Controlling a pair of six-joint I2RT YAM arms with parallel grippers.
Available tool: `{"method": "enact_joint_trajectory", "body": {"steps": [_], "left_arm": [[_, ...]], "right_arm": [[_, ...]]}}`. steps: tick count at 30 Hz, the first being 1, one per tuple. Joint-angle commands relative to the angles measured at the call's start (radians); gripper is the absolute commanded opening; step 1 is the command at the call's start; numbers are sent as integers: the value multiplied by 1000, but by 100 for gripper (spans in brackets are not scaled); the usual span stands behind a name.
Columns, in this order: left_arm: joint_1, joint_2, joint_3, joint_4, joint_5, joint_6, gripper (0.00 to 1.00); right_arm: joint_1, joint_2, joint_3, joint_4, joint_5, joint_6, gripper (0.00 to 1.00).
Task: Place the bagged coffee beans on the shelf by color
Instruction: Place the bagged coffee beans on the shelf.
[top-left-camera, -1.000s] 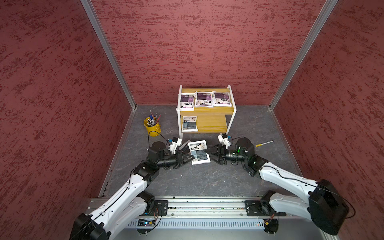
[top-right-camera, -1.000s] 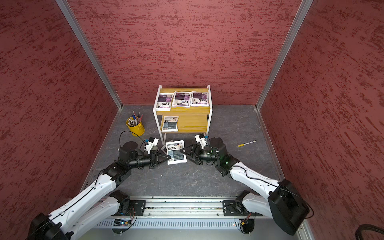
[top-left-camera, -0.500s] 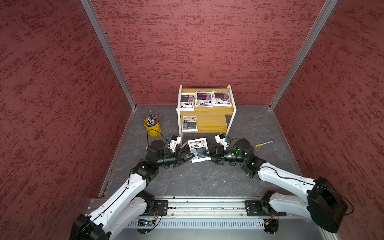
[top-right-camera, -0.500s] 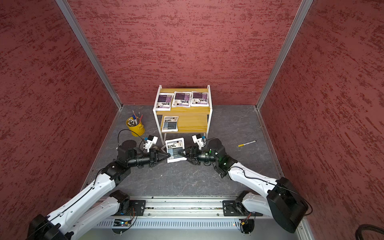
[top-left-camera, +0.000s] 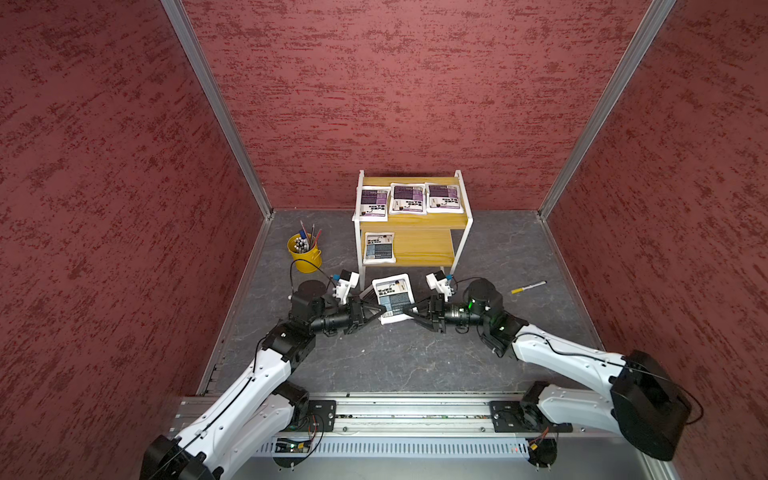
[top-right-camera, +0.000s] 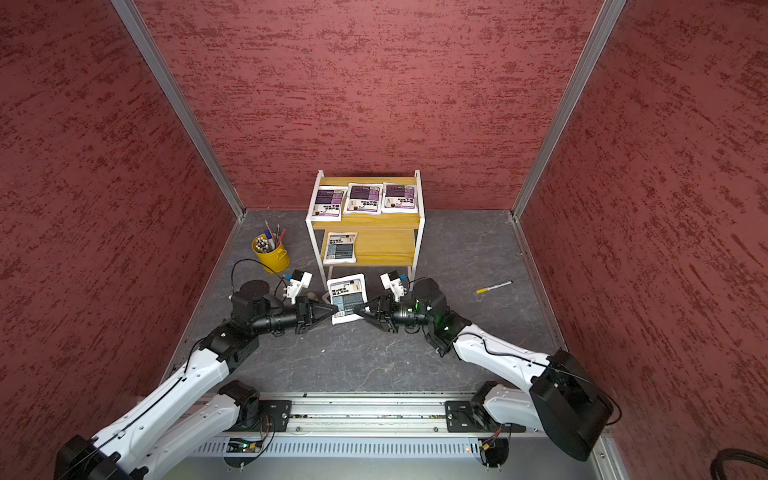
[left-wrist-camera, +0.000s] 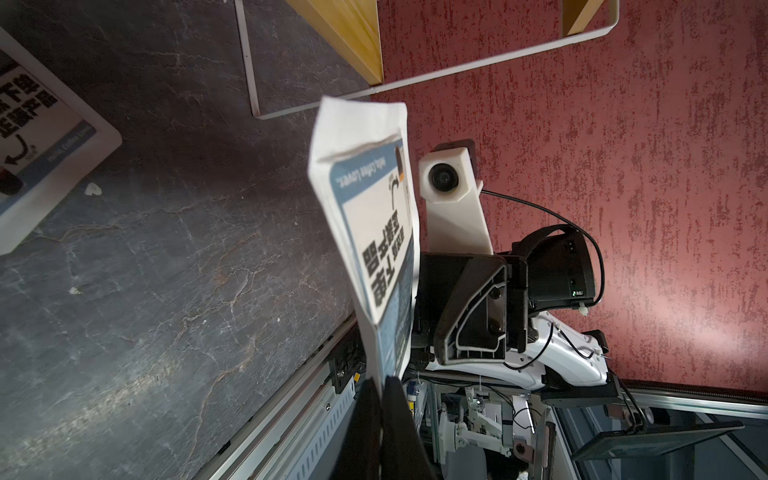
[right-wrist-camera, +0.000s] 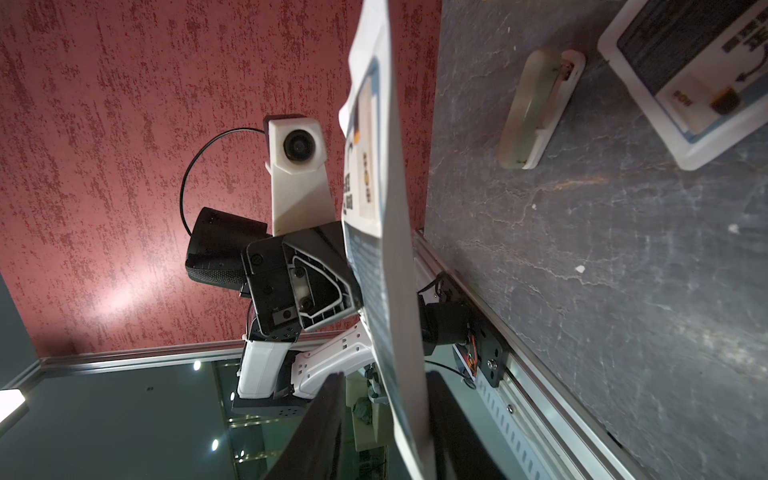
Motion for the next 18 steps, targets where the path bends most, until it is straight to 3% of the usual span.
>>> {"method": "enact_joint_trajectory", "body": {"steps": [1, 15, 16, 18], "left_arm": [[11, -9, 16, 9, 17, 3, 0], [23, -12, 7, 1, 26, 7, 1], [26, -15, 7, -7, 27, 9, 14], [33, -22, 7, -26, 24, 19, 27]], "right_arm": [[13, 5, 8, 37, -1, 3, 32], [26, -19, 33, -59, 90, -56, 5], [29, -31, 34, -78, 110, -66, 3], [28, -57, 38, -120, 147, -83, 0]]}}
